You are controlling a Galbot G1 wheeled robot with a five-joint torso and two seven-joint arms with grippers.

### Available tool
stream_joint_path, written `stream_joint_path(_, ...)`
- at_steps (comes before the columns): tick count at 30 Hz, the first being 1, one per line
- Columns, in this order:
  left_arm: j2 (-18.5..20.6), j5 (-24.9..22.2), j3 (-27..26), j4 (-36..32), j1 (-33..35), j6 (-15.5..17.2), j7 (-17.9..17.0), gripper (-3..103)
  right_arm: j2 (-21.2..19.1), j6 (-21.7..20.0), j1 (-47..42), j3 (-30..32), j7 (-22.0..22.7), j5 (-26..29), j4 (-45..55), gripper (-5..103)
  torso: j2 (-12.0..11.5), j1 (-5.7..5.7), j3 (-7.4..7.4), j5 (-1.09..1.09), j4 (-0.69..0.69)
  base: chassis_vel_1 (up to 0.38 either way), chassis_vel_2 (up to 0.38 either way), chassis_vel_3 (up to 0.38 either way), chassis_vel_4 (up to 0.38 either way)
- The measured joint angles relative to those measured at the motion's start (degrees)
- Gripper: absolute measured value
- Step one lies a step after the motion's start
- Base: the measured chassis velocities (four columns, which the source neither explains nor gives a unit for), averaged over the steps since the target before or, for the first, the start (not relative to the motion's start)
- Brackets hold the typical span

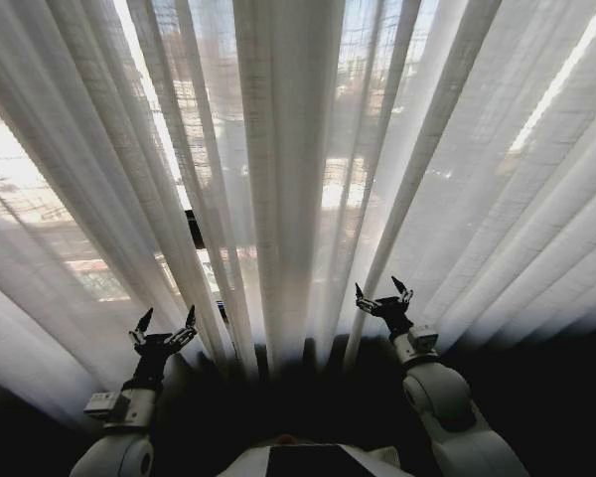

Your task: Open the curtains by pulling them apart, changing their state from closed to fully open.

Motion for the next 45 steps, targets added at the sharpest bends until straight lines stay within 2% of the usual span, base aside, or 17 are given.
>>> stream_joint_path(18, -1.64, 1.99, 0.75, -0.71, 0.43, -0.12, 0.41, 100, -0.68, 2.13, -0.34, 0.08, 0.77, 0.6, -0.66, 100, 0.0, 0.0, -0.01, -0.01, 0.0, 0.318, 0.3, -0.317, -0.305)
stream_joint_path(23, -2.05, 2.25, 0.77, -0.82, 0.45, -0.12, 1.07, 100, -0.4, 2.09, -0.81, 0.11, 0.84, 1.99, -0.33, 100, 0.0, 0.0, 0.0, 0.0, -0.01, 0.029, 0.031, -0.026, -0.025)
stream_joint_path(25, -2.21, 2.27, 0.78, -0.83, 0.55, -0.25, 1.2, 100, -0.01, 1.89, -1.63, 0.0, 0.92, 2.92, 0.23, 100, -0.01, 0.0, 0.0, 0.09, -0.01, 0.0, 0.0, 0.0, 0.0)
stream_joint_path(30, -2.65, 2.37, 0.89, -0.56, 0.47, -0.58, 1.28, 100, 0.55, 0.58, -3.61, -2.06, 1.57, 4.32, 2.22, 100, -0.01, 0.01, 0.0, 0.04, -0.02, -0.043, -0.028, 0.052, 0.033)
stream_joint_path(35, -2.85, 2.52, 0.86, -0.37, 0.68, -1.0, 1.28, 100, 1.19, 0.26, -3.08, -3.6, 1.76, 4.21, 2.25, 100, 0.0, 0.01, 0.0, -0.02, 0.01, -0.012, -0.001, 0.013, 0.008)
stream_joint_path(45, -2.85, 2.51, 0.74, -0.05, 0.85, -1.57, 1.27, 100, 1.15, 0.31, -3.28, -3.44, 1.6, 2.35, 2.06, 100, 0.0, 0.01, 0.01, 0.04, 0.0, 0.0, 0.0, 0.0, 0.0)
